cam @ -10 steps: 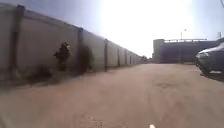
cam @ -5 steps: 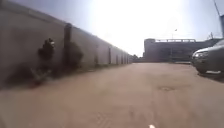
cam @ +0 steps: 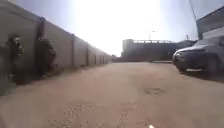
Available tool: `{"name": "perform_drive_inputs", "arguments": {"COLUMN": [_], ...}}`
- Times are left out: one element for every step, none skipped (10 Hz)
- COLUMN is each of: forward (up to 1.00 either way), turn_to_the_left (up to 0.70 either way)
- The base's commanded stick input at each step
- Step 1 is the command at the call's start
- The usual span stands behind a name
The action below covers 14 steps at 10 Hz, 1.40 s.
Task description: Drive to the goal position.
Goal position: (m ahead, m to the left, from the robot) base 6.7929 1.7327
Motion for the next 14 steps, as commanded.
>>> {"name": "perform_drive_inputs", "arguments": {"forward": [1.00,1.00,1.00,1.00,1.00,1.00,1.00,1.00,1.00,1.00,1.00,1.00,1.00,1.00], "turn_to_the_left": [0.00,0.00,0.00,0.00,0.00,0.00,0.00,0.00,0.00,0.00,0.00,0.00,0.00,0.00]}}
